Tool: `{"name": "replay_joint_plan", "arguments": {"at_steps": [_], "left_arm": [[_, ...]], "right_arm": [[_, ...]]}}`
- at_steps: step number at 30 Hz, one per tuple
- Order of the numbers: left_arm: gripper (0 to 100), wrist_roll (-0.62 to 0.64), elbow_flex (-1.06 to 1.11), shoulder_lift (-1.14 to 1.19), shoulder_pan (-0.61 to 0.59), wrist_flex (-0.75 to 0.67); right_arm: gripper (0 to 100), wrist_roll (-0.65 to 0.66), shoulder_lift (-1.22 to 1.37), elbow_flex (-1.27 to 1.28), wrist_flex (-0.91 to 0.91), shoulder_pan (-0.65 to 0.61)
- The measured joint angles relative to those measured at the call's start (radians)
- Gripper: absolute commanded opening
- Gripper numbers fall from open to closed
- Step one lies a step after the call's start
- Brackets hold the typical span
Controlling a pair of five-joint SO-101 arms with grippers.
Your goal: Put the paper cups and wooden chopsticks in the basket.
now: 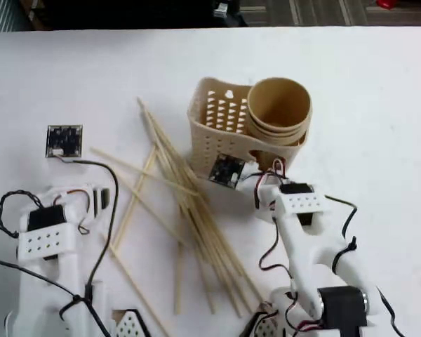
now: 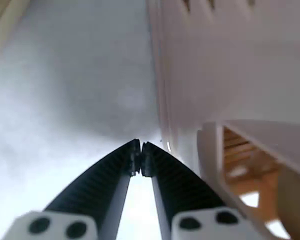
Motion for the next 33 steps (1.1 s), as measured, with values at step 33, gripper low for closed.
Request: {"name": "replay_joint_plan", "arguments": {"at_steps": [33], "left_arm": [[23,0.000,0.000,0.000,0.000,0.000]], "right_arm": [[2.5,-0.095,-0.278,0.000,0.247,-0.066]]}}
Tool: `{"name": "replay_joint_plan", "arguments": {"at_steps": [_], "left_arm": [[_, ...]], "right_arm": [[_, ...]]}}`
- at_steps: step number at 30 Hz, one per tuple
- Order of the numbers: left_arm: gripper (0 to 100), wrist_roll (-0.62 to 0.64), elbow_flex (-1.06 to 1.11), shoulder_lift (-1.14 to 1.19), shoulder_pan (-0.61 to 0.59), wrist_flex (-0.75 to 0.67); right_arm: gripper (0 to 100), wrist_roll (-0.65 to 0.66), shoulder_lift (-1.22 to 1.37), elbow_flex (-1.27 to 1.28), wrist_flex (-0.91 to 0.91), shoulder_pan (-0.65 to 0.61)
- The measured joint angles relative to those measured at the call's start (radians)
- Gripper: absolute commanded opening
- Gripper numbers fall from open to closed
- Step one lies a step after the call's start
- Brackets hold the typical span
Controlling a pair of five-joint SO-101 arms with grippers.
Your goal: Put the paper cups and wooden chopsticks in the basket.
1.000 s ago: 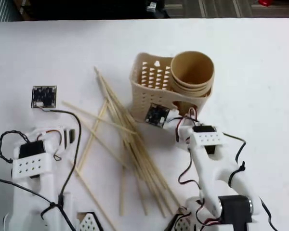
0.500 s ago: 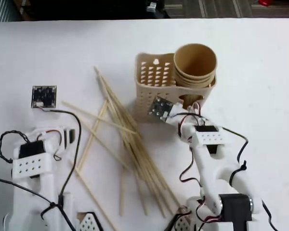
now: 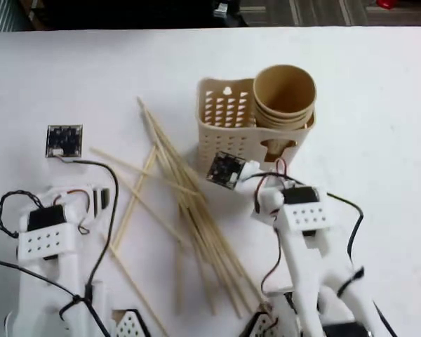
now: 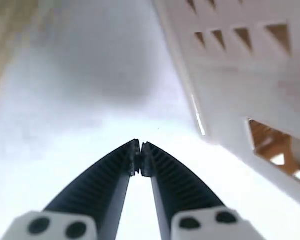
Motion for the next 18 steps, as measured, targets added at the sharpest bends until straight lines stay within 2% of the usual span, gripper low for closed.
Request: {"name": "replay_joint_plan", "arguments": {"at_steps": [6,10,18], "left_arm": [[23,0.000,0.000,0.000,-0.023,0.000],[23,0.000,0.000,0.000,-0.063,-0.025],[23,0.000,0.000,0.000,-0.077,-0.028]], "right_arm": [[2.6,-0.233,-0.176,-0.020,0.103,-0.183],[8.3,-0.353,-0.181,-0.146,0.190,-0.304],[10.1,-0.568,0.086,-0.512,0.301,-0.454]]}}
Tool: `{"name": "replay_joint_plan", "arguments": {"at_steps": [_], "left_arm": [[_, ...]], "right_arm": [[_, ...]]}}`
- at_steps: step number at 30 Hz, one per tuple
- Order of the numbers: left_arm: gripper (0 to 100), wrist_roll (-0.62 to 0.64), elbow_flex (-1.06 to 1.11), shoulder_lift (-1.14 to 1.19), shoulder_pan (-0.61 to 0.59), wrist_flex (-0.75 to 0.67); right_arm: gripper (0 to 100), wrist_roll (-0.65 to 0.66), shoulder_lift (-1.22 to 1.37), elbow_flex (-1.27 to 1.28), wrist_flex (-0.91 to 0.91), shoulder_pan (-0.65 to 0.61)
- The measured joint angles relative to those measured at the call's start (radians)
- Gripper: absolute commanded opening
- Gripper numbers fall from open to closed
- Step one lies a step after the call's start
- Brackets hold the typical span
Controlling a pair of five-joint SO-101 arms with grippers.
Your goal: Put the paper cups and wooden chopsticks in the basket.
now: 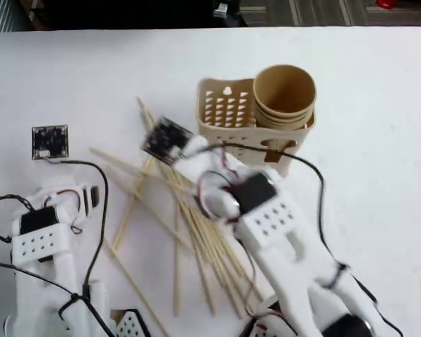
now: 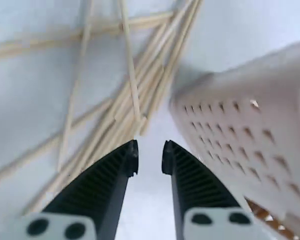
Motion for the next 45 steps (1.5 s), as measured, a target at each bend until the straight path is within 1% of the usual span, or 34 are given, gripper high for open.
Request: {"name": "replay_joint_plan", "arguments": {"at_steps": [5,10,12,17,22,29,31,35,38,45], "left_arm": [[23,0.000,0.000,0.000,0.000,0.000],[23,0.000,0.000,0.000,0.000,0.000],[23,0.000,0.000,0.000,0.000,0.000],[23,0.000,0.000,0.000,0.000,0.000],[23,0.000,0.000,0.000,0.000,0.000],[23,0.000,0.000,0.000,0.000,0.000],[23,0.000,0.000,0.000,0.000,0.000],[23,0.000,0.000,0.000,0.000,0.000],[23,0.000,0.000,0.000,0.000,0.000],[23,0.000,0.000,0.000,0.000,0.000]], "right_arm": [[10.2,-0.123,0.241,-0.184,0.000,-0.061],[10.3,-0.210,0.486,-0.365,0.003,-0.057],[12.2,-0.221,0.574,-0.416,0.008,-0.058],[23.1,-0.224,0.717,-0.512,0.009,-0.071],[23.8,-0.224,0.790,-0.531,0.006,-0.066],[23.7,-0.224,0.895,-0.531,-0.066,-0.064],[22.2,-0.224,0.919,-0.531,-0.075,-0.064],[12.2,-0.224,0.941,-0.531,-0.077,-0.066],[6.7,-0.224,0.942,-0.532,-0.086,-0.064],[5.2,-0.224,0.942,-0.539,-0.086,-0.064]]}}
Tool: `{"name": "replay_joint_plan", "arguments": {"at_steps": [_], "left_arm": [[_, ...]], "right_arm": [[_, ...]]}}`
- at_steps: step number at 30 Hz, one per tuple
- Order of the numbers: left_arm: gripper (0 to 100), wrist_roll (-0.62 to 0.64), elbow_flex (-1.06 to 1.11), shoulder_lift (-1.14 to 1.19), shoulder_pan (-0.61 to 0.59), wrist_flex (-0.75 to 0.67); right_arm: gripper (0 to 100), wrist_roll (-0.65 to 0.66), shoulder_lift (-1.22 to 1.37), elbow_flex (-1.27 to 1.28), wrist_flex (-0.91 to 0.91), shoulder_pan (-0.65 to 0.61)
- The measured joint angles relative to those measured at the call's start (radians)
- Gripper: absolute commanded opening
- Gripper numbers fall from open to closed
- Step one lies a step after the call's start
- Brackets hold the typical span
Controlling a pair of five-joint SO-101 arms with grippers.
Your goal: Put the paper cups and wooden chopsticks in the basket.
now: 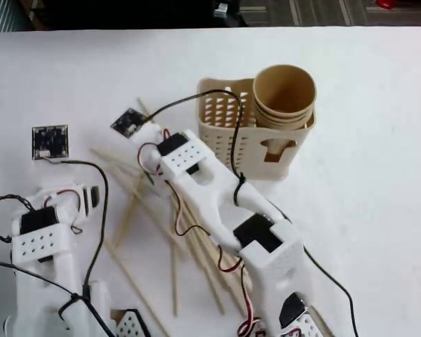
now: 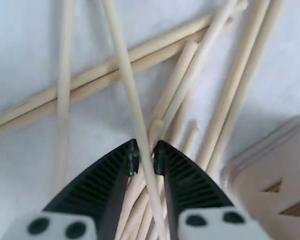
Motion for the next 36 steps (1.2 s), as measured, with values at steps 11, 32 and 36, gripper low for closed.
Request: {"name": "replay_joint_plan", "arguments": {"at_steps": [11,32,36], "left_arm": [[23,0.000,0.000,0.000,0.000,0.000],[23,0.000,0.000,0.000,0.000,0.000],[23,0.000,0.000,0.000,0.000,0.000]], "right_arm": [[10.1,-0.002,0.043,-0.011,0.041,-0.006],[1.8,-0.121,-0.114,-0.028,0.244,0.006],[1.8,-0.181,-0.193,-0.014,0.258,0.048]]}}
